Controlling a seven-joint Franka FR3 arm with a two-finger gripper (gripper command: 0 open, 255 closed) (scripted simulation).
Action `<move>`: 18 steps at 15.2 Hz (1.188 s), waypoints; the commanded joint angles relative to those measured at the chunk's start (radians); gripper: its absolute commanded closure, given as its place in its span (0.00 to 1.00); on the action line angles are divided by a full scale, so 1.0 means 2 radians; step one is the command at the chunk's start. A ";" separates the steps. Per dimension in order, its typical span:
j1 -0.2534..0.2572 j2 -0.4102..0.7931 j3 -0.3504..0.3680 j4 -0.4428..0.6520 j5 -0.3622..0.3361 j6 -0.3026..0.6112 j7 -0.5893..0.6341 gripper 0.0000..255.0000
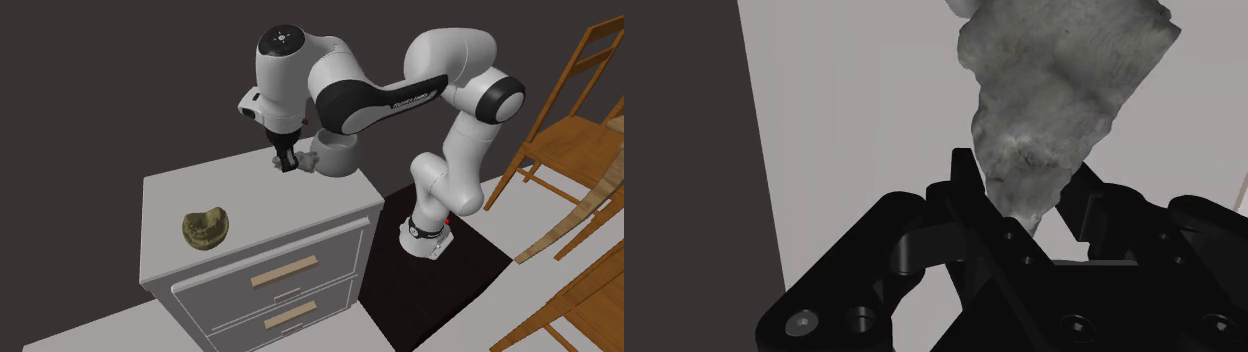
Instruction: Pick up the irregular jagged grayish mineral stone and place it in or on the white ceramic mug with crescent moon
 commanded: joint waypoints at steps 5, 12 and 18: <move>0.000 0.015 0.001 0.058 0.000 -0.041 -0.013 1.00; 0.000 0.041 0.002 0.137 -0.002 -0.093 -0.029 1.00; -0.003 0.015 -0.001 0.134 -0.007 -0.111 -0.044 1.00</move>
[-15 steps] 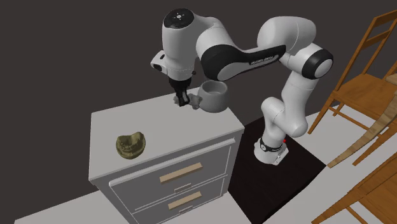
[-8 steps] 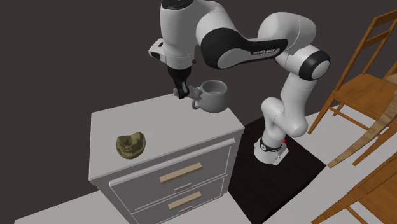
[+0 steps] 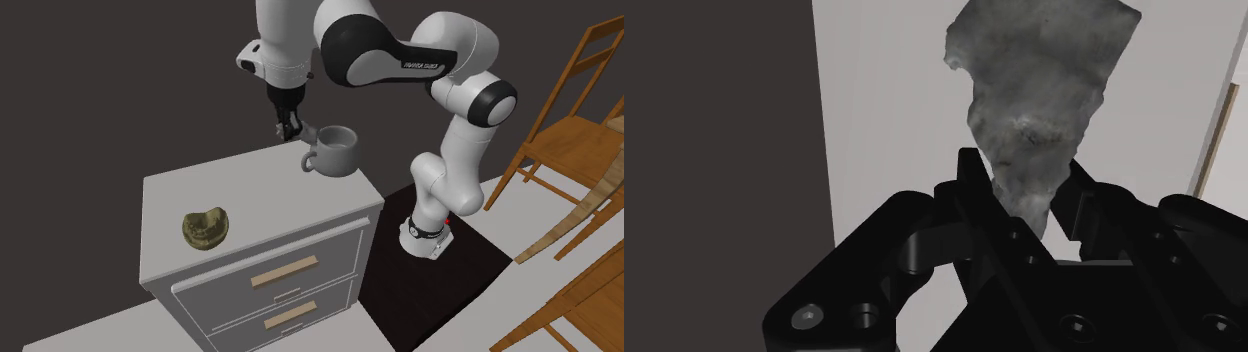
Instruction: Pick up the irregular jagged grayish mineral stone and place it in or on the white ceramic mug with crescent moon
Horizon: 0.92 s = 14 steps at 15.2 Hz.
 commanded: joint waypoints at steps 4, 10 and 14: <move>-0.008 -0.093 -0.010 -0.098 -0.009 0.012 -0.016 1.00; -0.015 -0.178 -0.022 -0.187 -0.021 0.023 -0.033 1.00; -0.015 -0.192 -0.024 -0.228 -0.021 0.048 -0.023 1.00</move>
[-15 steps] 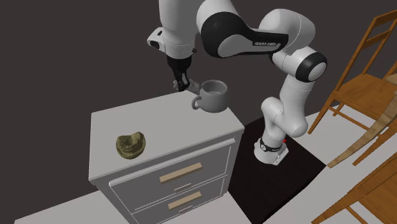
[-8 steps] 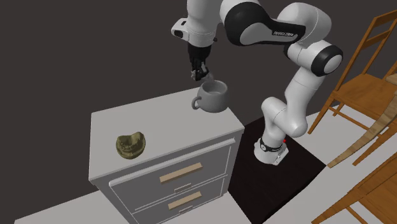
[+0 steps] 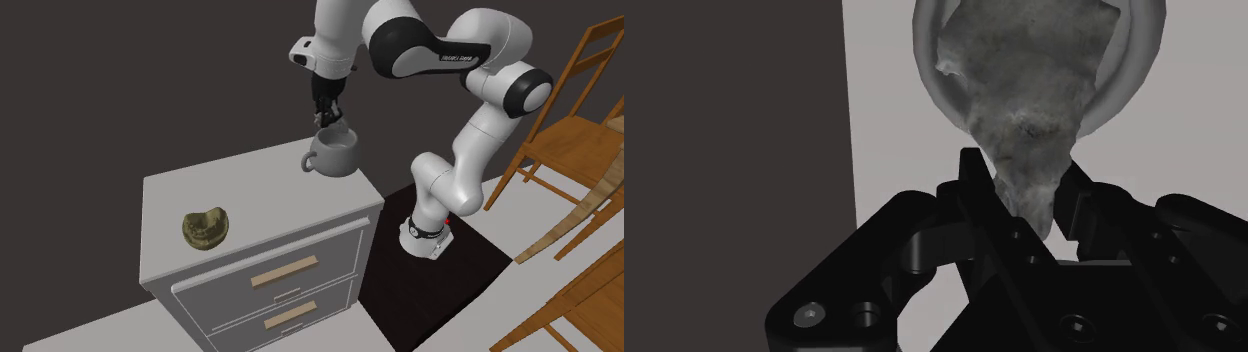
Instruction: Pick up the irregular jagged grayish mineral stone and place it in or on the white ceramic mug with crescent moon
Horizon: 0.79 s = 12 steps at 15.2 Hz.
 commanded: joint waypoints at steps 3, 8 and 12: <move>0.000 -0.016 -0.003 -0.043 -0.001 0.026 0.008 1.00; 0.000 -0.030 -0.005 -0.089 -0.002 0.057 0.019 1.00; -0.002 -0.031 -0.005 -0.094 -0.002 0.061 0.019 1.00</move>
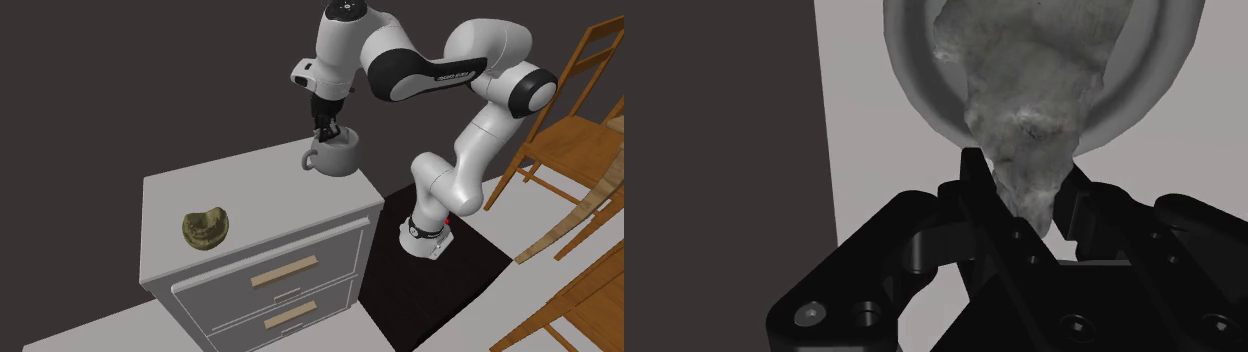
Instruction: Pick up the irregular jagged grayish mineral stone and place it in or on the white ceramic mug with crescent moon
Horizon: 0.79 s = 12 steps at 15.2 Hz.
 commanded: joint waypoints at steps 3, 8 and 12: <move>-0.001 0.001 0.000 -0.002 0.001 -0.008 0.000 1.00; -0.002 0.002 0.001 -0.002 0.002 -0.008 0.001 0.00; -0.001 0.008 0.005 0.019 0.003 -0.024 -0.001 0.00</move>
